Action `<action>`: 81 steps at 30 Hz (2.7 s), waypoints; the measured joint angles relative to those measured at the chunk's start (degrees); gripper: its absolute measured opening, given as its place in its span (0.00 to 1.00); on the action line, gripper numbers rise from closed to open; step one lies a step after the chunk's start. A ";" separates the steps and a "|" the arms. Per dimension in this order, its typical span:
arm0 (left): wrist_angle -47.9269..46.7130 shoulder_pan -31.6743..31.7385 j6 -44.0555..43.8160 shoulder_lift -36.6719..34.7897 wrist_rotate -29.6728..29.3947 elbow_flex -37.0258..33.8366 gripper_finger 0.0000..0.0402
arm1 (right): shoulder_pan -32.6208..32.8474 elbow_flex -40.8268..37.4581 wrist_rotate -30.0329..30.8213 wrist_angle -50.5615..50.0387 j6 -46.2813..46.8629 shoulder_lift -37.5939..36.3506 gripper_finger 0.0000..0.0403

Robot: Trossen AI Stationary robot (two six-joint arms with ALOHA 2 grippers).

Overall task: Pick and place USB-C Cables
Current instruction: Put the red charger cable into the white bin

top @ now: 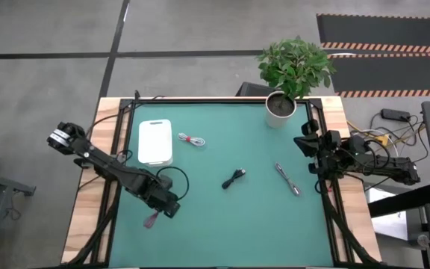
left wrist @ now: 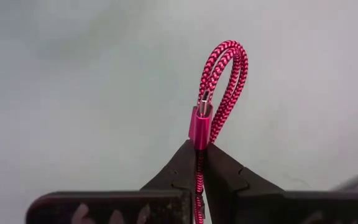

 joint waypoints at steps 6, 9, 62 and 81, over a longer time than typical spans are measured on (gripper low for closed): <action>0.06 0.07 1.52 -0.25 -5.13 6.88 0.01 | 0.00 0.00 0.00 -0.18 -0.19 0.00 0.02; -0.12 0.91 4.15 -0.62 -7.83 10.30 0.02 | 0.02 0.00 0.00 -0.26 -0.21 0.00 0.02; -22.96 54.15 40.31 -5.99 -16.94 10.08 0.02 | 0.00 0.00 0.46 -0.17 -0.30 -0.04 0.02; -20.87 61.67 49.33 2.44 -13.22 10.05 0.02 | 0.00 0.00 0.46 -0.20 -0.33 -0.05 0.02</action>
